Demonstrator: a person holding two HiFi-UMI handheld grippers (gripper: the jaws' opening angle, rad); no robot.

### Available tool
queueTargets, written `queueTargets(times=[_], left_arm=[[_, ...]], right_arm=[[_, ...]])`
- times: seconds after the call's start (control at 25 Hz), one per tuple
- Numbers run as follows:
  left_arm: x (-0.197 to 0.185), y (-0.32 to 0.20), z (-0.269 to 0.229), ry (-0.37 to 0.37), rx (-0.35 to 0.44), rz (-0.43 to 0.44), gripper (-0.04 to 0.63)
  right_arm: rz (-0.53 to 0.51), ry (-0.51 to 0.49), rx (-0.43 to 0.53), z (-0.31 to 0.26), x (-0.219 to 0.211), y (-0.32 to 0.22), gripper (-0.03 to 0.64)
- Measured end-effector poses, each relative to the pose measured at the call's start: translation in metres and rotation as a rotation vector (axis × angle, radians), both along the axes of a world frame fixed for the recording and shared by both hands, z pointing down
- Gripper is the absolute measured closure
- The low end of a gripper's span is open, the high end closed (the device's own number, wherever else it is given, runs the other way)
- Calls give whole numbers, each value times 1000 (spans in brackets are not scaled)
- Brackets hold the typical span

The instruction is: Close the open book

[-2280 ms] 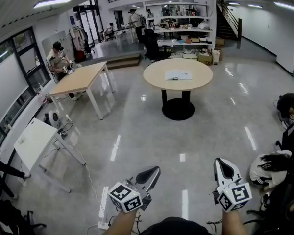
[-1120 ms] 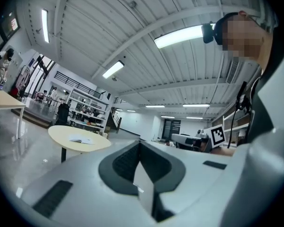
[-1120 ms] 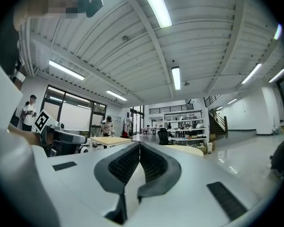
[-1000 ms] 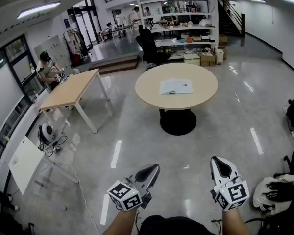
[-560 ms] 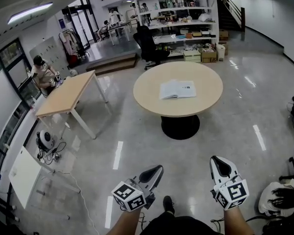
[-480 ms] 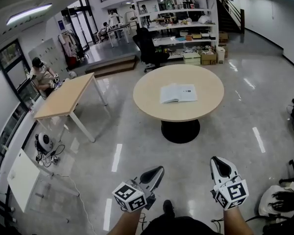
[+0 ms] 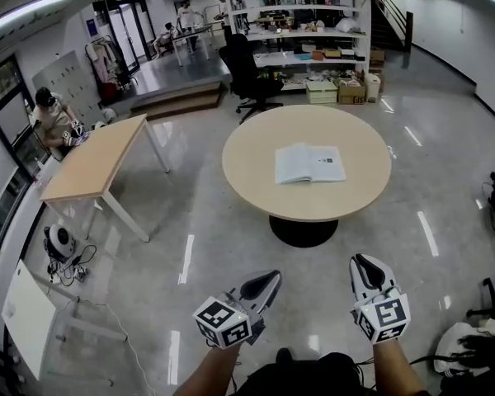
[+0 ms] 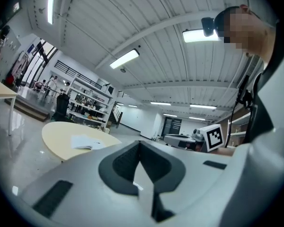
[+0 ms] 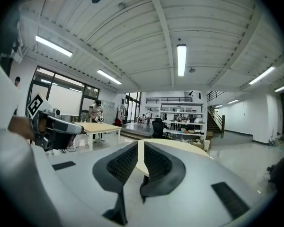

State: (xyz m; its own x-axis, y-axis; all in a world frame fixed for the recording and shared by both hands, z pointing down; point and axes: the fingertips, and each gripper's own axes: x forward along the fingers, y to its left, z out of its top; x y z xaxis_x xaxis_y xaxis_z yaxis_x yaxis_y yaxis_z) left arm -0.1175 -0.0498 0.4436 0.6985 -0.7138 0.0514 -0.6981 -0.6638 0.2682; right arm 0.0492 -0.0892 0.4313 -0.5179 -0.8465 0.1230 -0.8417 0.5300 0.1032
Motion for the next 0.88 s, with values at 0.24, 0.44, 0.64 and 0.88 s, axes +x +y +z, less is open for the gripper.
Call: queueTargets(times=[0.24,0.44,0.64,0.88], left_arm=[[-9,-50,12,23,-33,-6,612],[-17,-100,22,14,-62,-35,612],[-21,-174,30,-19,-79,-75,612],[-13,-269,26,-33,-69,-106,612]], right_arm=[[-3,77,-32,18,-15,-53,571],[-16,138,-34,34,-23,-111,554],[-77,230,5,49,-37,-190,543],[-158,204,24,40,-43,-284,541]])
